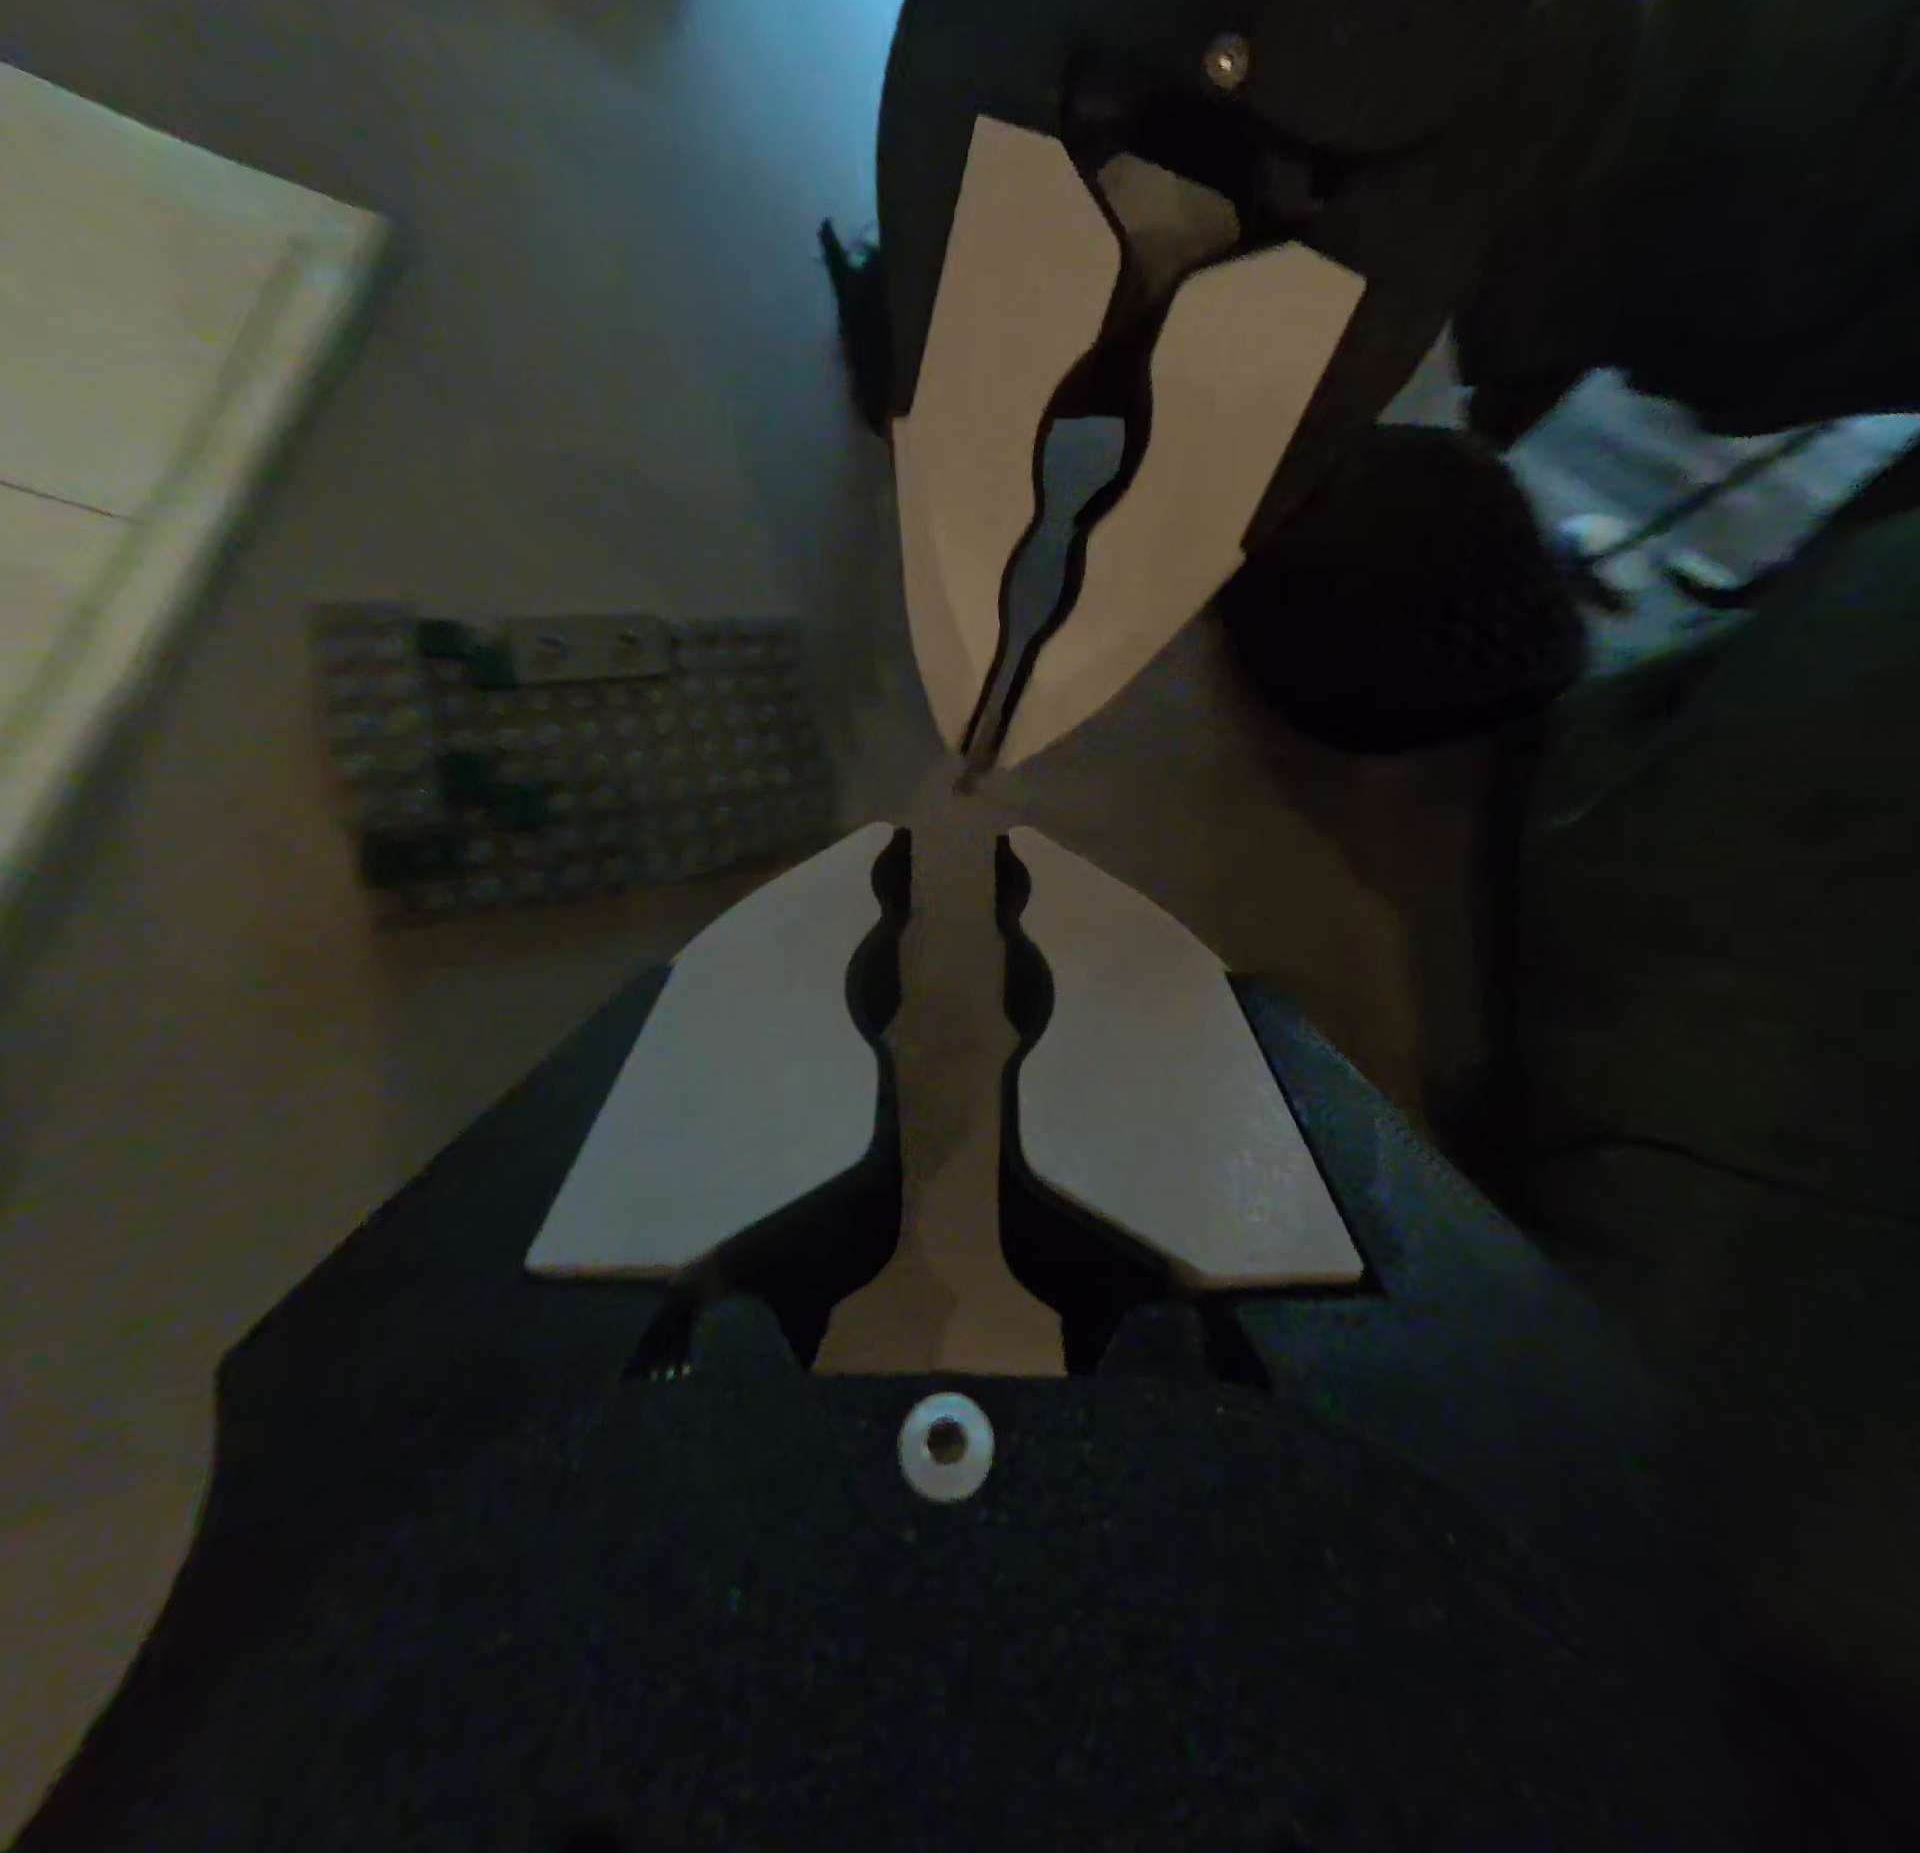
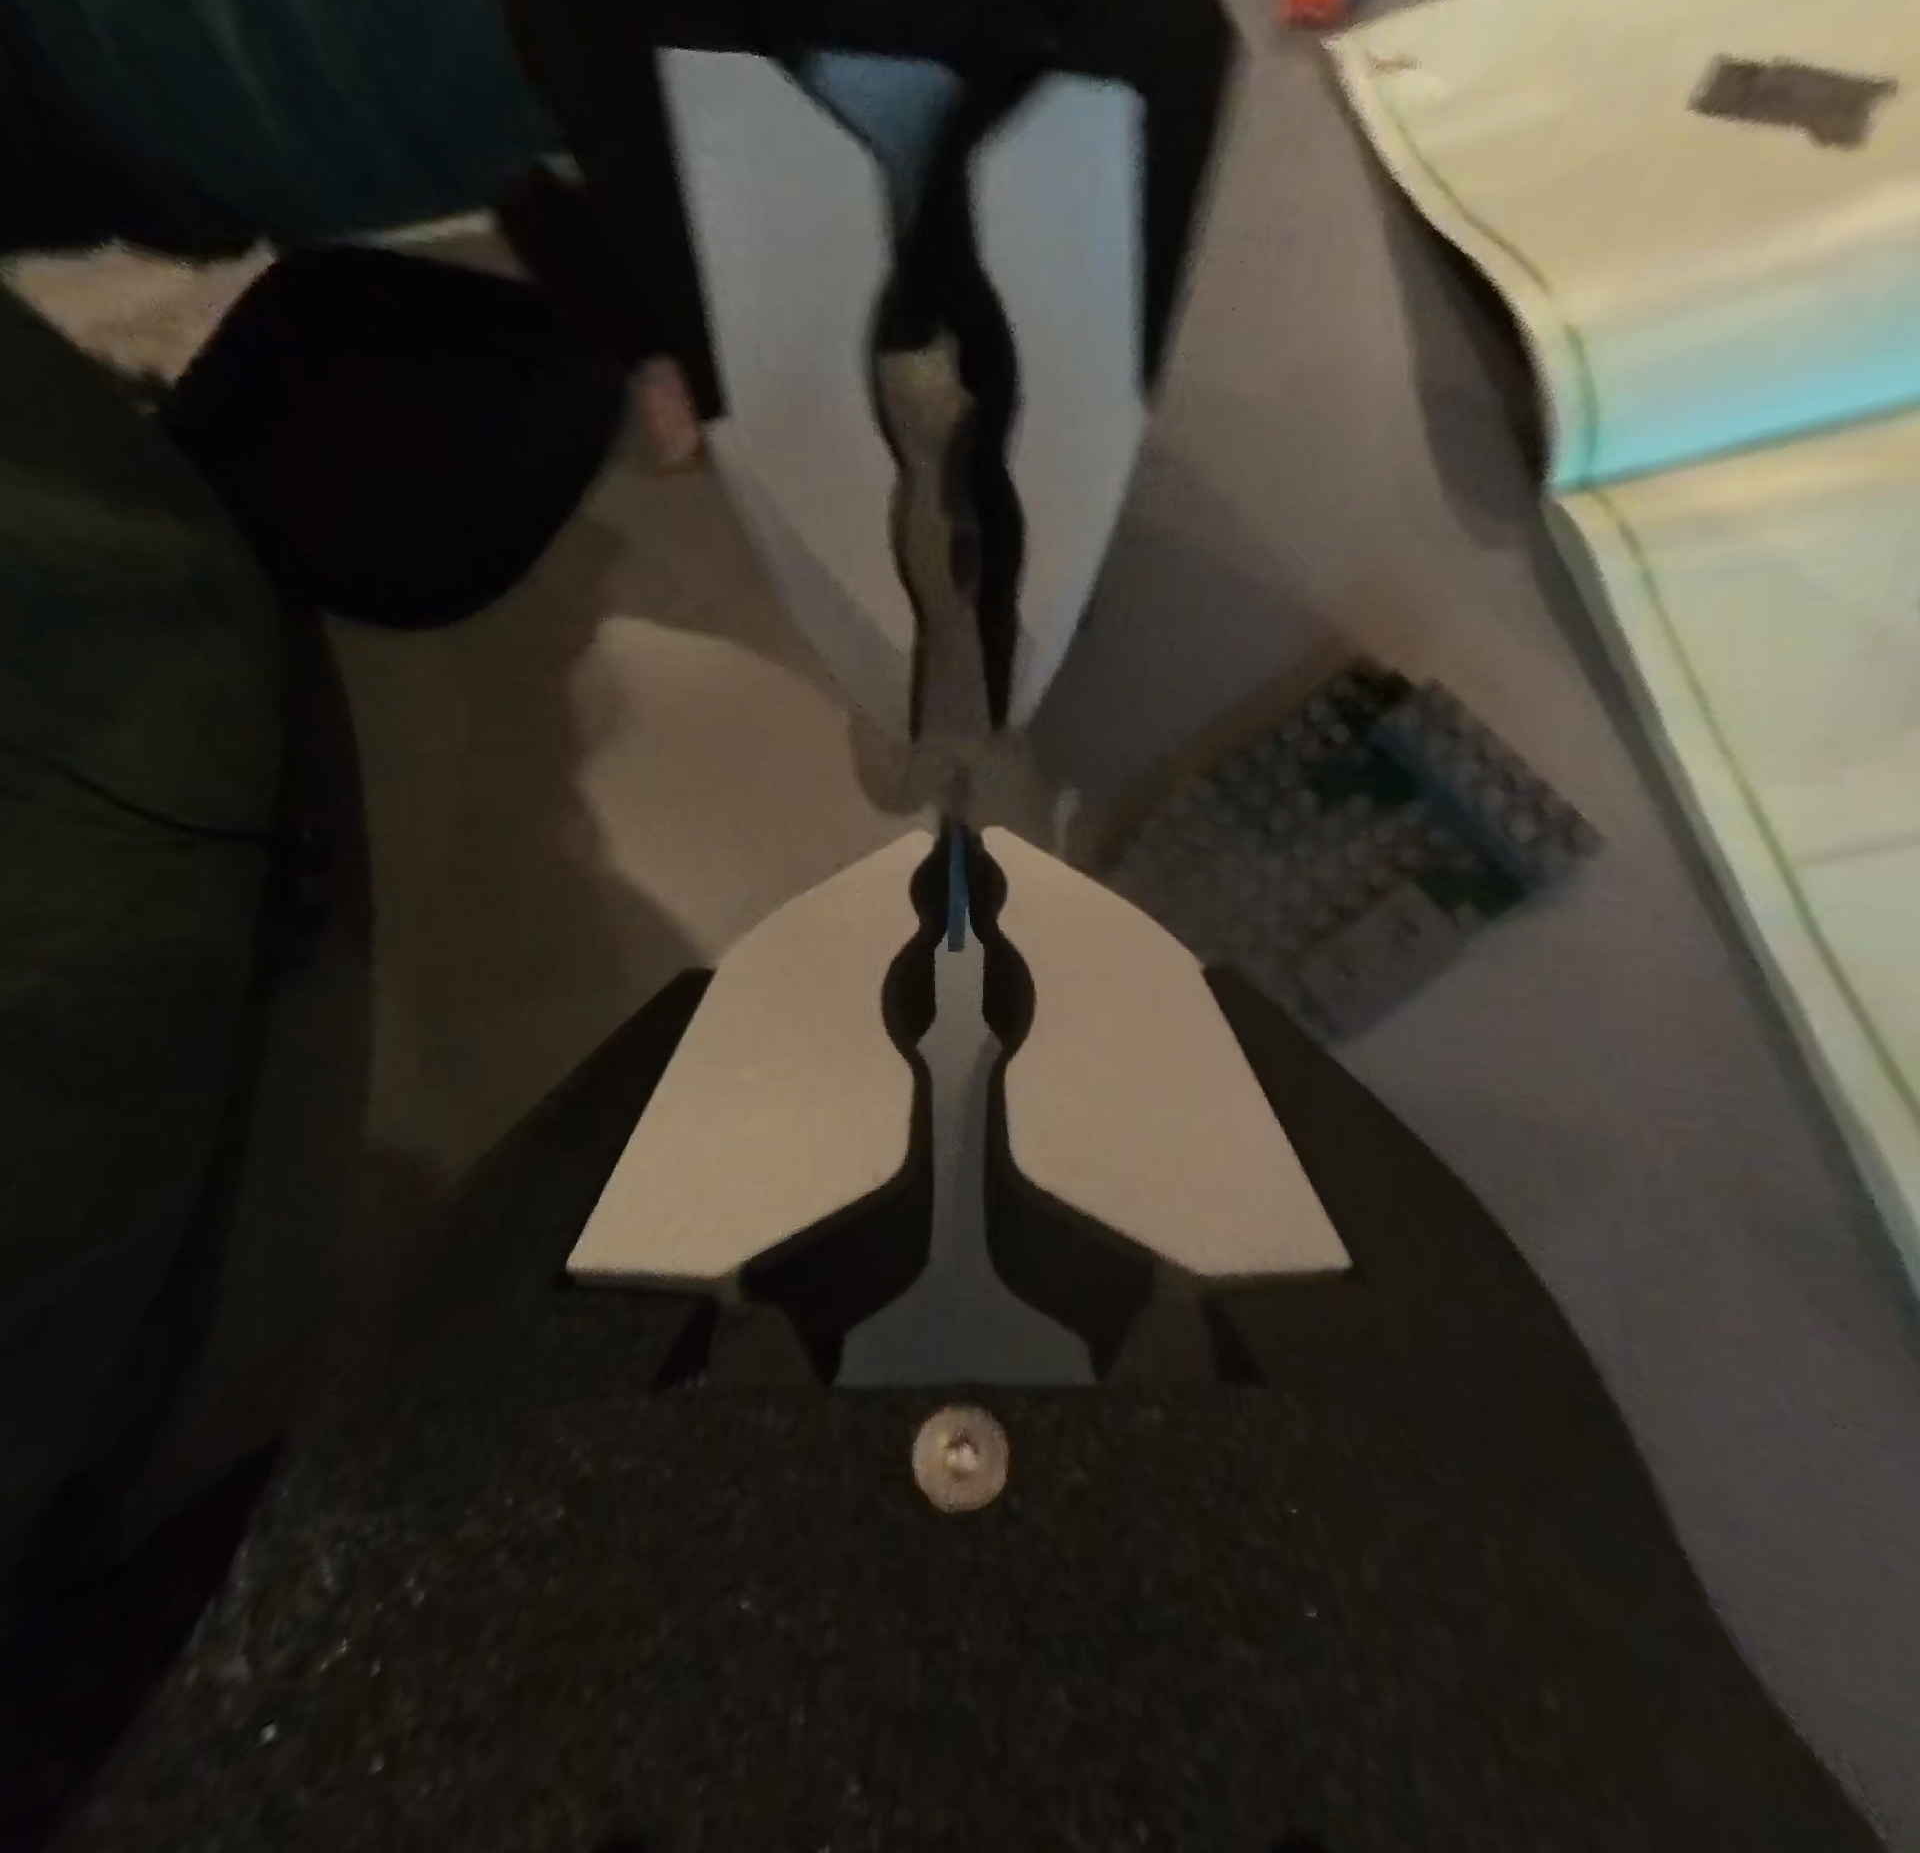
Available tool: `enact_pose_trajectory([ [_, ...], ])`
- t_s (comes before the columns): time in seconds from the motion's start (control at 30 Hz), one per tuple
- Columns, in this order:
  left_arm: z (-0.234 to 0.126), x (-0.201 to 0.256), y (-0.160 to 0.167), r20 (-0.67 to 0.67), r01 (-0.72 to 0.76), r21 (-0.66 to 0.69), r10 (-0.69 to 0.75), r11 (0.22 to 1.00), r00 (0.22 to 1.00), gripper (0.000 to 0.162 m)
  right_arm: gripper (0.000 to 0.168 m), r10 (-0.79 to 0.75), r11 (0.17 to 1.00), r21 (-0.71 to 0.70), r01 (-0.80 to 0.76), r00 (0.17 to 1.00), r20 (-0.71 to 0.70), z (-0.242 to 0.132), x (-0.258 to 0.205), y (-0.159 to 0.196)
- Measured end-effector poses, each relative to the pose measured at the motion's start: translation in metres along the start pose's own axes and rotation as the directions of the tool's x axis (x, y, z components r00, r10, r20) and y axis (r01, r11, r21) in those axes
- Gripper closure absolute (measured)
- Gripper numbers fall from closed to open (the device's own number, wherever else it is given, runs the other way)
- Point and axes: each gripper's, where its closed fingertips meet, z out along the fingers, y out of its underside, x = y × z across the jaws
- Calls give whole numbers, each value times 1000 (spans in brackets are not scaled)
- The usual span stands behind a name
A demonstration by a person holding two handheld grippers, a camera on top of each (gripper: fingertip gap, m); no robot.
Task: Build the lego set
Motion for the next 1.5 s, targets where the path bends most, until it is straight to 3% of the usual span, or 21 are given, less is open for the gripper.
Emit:
enact_pose_trajectory([
  [0.03,-2,-5,-1,39,-12,7,12,1000,999,146,165,26,1000,4,-26,1000,-1,-2,5,1],
  [0.33,-18,-54,13,370,-68,-20,71,997,926,146,165,153,988,-9,-153,988,11,-2,42,6],
  [0.9,-29,-66,16,505,-61,29,38,998,862,154,165,330,936,-180,-303,932,147,23,58,4],
  [1.5,-32,-57,15,494,-74,52,39,996,868,154,161,391,899,-259,-354,914,108,28,68,10],
])
